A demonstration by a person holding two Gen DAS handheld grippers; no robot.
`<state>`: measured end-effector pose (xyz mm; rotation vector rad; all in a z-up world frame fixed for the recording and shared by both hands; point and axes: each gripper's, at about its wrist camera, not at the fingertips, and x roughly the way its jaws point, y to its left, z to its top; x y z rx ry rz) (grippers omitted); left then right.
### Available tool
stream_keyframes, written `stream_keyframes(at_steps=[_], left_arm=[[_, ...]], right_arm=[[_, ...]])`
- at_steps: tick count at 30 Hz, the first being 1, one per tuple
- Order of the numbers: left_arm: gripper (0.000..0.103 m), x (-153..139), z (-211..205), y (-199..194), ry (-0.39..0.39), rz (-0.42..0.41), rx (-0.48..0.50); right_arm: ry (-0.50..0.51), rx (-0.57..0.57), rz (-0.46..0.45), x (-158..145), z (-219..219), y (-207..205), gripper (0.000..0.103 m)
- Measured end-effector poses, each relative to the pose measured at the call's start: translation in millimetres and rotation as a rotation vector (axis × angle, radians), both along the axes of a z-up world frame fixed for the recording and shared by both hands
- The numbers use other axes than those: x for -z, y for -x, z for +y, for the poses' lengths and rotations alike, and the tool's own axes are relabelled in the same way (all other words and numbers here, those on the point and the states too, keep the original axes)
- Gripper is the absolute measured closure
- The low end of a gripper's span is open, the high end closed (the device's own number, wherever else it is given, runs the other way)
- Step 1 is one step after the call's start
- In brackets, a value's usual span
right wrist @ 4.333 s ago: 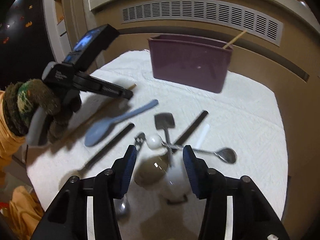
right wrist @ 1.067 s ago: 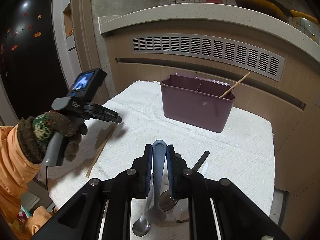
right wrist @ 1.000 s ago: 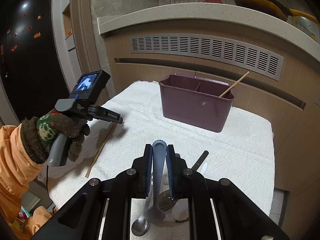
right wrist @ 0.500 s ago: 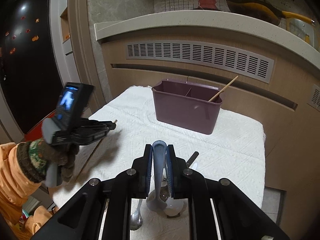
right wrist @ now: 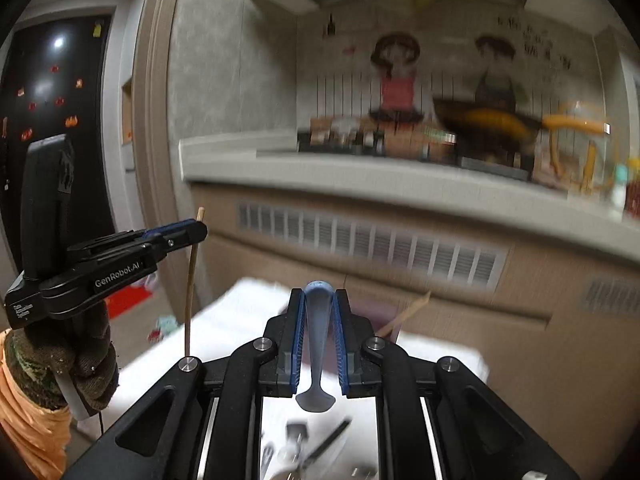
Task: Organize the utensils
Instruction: 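Carry the chopstick with the left tool and the blue paddle with the right tool into the caddy, release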
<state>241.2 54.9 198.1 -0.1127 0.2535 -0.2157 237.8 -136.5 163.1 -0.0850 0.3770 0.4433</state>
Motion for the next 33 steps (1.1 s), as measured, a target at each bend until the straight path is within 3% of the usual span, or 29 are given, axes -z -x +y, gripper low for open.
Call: stream_keyframes(at_steps=[6,9,13,21,29,33], left_arm=[[0.097,-43.4,-2.7,-47.5,0.014,-0.140,-0.007],[0.097,-41.9,-9.0,-74.4,0.015,-0.173,-0.010],[0.097,-21.9,-26.9,-108.9,-0.023,-0.183,-0.006],[0.097,60.4,-45.7,-179.6,-0.054,-0.056,-0.004],[0.094,157.0,-41.5,-218.6,-0.024,0.249,0.040],[0.067,175.4,-34.1,-220.9,0.001,0.329,0.038]], right_arm=[[0.026,0.043,-0.103,-47.5,3.5,-41.5,0.090],[0.026,0.065,-0.109,-50.8,4.1,-70.7,0.090],[0.016,0.080,-0.072,-32.0,0.9,-107.8,0.090],[0.041,0.096,0.106,55.9,3.1,-176.5,0.090],[0.030,0.063,0.307,139.0,6.5,-202.3,0.090],[0.038,0.064,0.355,162.1,7.1,-205.3,0.086]])
